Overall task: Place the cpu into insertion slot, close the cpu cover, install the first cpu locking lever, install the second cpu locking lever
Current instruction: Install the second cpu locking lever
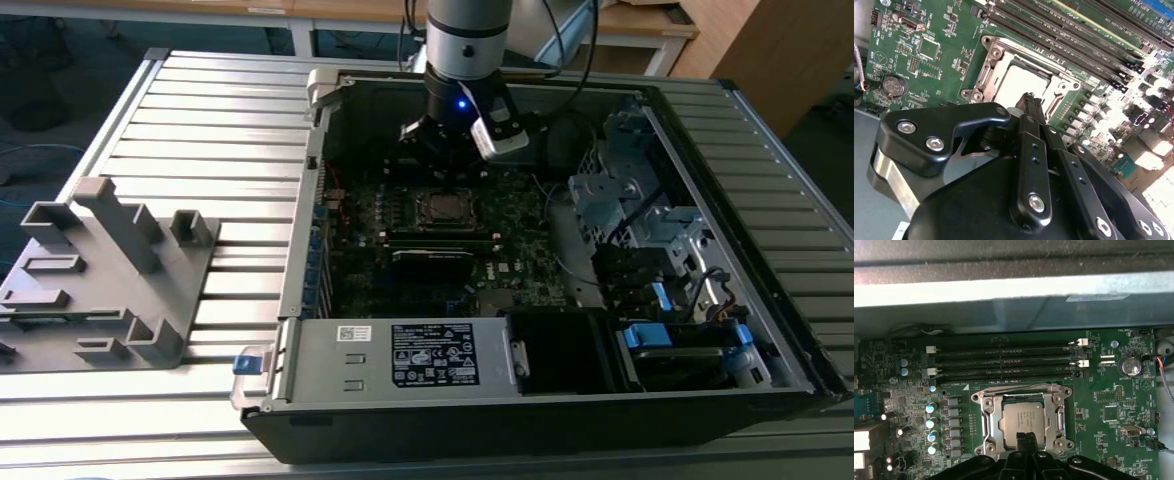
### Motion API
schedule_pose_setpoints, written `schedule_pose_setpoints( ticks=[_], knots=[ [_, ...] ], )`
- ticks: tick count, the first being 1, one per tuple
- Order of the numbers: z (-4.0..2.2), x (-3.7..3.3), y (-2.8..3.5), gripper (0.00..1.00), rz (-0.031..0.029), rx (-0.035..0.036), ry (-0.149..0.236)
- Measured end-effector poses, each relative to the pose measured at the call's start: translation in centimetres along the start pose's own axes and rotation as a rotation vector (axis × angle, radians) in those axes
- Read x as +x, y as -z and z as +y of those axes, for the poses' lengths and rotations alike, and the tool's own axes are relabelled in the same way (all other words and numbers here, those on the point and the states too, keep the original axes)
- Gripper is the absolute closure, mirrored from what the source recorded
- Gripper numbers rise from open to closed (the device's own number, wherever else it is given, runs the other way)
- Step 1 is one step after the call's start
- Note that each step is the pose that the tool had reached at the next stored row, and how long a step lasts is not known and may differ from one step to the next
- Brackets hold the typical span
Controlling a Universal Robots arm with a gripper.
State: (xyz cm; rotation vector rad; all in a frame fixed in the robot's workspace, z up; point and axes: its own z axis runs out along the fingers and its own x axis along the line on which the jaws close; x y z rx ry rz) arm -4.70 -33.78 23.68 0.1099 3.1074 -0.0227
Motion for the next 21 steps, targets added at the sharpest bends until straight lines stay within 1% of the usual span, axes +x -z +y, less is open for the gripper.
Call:
schedule_pose_setpoints(
  ticks=[7, 12, 14, 17, 21],
  knots=[
    [-0.59, -0.04, -0.01, 0.89, 0.0000, 0.0000, 0.000],
    [-1.18, -0.08, -0.02, 0.89, 0.0000, 0.0000, 0.000],
    [-1.33, -0.09, -0.02, 0.89, 0.0002, -0.0018, 0.000],
    [-1.45, -0.10, 0.01, 0.89, 0.0004, -0.0063, 0.000],
    [-1.45, -0.11, 0.13, 0.89, 0.0004, -0.0066, 0.000]
  ],
)
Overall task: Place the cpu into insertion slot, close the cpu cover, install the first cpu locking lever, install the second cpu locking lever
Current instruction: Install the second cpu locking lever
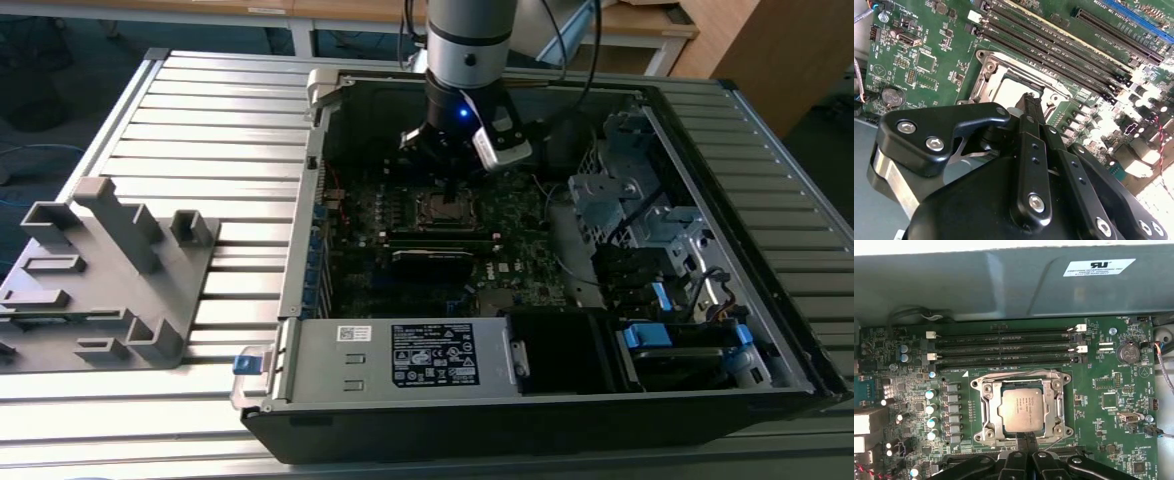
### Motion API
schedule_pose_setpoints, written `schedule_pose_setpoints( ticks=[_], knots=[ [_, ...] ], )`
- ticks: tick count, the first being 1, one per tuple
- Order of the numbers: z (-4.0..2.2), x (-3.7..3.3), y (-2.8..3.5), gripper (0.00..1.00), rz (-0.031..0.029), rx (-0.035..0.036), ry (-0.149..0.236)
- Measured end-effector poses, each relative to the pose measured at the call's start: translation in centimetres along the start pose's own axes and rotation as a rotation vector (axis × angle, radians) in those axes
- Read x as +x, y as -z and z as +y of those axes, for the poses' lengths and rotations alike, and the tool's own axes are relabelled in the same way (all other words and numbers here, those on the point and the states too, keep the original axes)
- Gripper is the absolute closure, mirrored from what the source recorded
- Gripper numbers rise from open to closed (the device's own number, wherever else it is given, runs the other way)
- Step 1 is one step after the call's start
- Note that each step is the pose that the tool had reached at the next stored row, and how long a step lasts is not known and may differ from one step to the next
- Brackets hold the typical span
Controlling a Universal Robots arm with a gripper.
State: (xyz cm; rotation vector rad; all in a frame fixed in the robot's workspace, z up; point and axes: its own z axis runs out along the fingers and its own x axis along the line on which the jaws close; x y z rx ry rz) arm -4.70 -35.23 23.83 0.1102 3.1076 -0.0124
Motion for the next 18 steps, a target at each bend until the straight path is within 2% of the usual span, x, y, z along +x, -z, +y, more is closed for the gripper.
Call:
schedule_pose_setpoints(
  ticks=[3, 9, 13, 18],
  knots=[
    [-0.19, -0.02, 0.01, 0.89, 0.0001, -0.0006, 0.000],
    [-1.18, -0.08, 0.00, 0.89, 0.0004, -0.0060, 0.000],
    [-1.82, -0.13, 0.00, 0.89, 0.0006, -0.0070, 0.000],
    [-2.11, -0.01, -0.01, 0.89, 0.0003, -0.0070, 0.000]
  ],
)
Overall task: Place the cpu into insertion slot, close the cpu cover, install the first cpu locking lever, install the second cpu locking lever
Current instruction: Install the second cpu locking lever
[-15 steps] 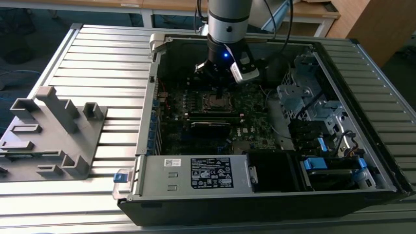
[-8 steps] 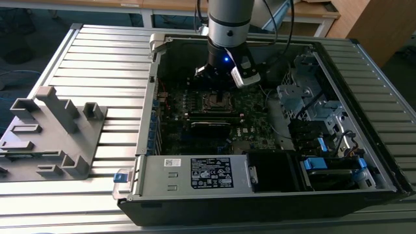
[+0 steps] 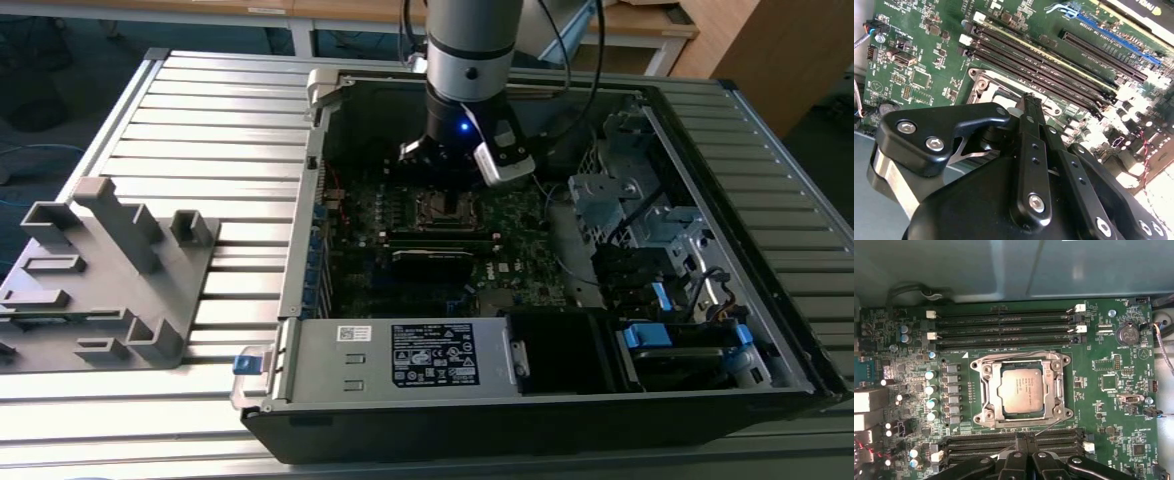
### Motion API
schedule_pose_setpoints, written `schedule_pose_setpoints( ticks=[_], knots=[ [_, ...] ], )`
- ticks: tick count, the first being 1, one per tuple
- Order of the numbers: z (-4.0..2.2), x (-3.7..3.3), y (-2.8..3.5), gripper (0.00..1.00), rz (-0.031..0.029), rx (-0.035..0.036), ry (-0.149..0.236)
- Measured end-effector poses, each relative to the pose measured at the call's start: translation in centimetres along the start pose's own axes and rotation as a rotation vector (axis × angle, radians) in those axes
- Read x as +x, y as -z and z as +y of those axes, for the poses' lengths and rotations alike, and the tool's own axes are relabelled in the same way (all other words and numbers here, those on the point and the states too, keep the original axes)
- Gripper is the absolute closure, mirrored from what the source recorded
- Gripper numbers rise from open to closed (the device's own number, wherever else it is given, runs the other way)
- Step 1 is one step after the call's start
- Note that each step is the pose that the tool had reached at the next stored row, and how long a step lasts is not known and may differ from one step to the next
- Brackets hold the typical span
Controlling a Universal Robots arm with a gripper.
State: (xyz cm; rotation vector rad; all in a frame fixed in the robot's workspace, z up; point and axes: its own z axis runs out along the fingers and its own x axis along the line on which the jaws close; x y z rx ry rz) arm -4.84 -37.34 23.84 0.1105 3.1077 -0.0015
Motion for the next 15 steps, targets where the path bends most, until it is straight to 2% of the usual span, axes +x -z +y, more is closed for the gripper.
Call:
schedule_pose_setpoints(
  ticks=[9, 15],
  knots=[
    [-0.15, 1.12, -0.10, 0.89, -0.0023, -0.0001, 0.000],
    [-0.35, 1.78, -0.65, 0.89, -0.0023, -0.0001, 0.000]
  ],
)
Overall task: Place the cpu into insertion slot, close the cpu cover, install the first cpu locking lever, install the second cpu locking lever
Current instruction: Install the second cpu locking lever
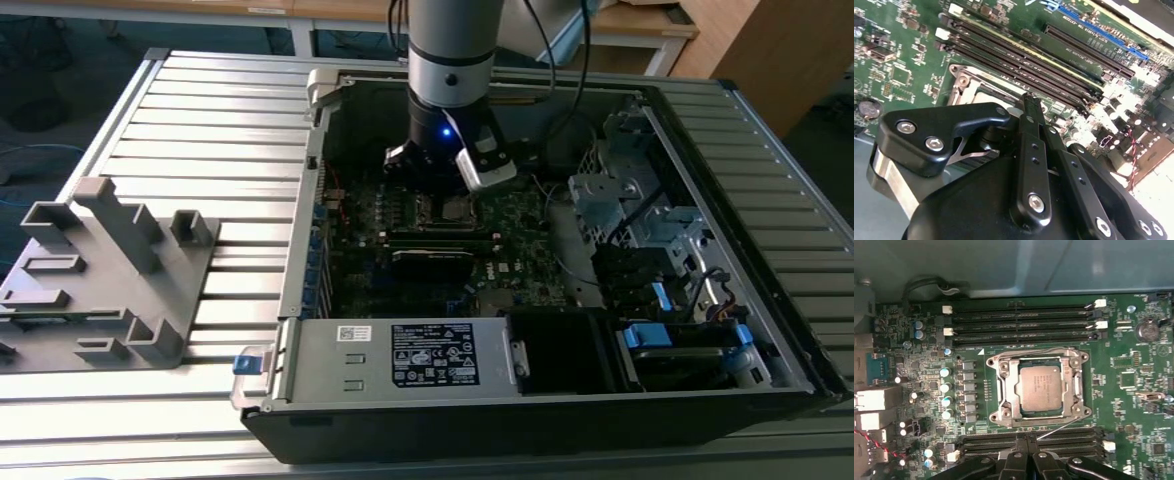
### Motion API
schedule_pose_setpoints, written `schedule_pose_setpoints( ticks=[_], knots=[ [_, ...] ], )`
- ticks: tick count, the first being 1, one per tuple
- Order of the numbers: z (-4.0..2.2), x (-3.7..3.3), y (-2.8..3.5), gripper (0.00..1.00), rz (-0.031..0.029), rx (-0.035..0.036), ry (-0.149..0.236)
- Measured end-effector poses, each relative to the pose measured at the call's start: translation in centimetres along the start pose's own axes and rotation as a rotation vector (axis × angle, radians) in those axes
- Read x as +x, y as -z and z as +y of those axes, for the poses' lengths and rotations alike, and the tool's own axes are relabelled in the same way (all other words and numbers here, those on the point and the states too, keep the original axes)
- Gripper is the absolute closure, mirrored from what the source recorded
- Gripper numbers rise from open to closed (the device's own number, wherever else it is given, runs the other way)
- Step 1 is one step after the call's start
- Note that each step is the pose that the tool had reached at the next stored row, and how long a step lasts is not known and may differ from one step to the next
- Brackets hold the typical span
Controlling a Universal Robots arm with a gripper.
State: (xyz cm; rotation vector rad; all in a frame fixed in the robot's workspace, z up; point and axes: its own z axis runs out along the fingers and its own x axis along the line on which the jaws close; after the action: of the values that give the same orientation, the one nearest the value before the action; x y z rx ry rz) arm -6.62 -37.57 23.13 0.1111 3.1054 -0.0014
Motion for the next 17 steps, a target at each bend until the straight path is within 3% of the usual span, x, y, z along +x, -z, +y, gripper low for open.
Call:
schedule_pose_setpoints(
  ticks=[5, 17],
  knots=[
    [-0.12, 0.35, -0.60, 0.89, 0.0001, 0.0001, 0.000],
    [-0.12, 0.36, -0.93, 0.89, 0.0000, 0.0000, 0.000]
  ],
)
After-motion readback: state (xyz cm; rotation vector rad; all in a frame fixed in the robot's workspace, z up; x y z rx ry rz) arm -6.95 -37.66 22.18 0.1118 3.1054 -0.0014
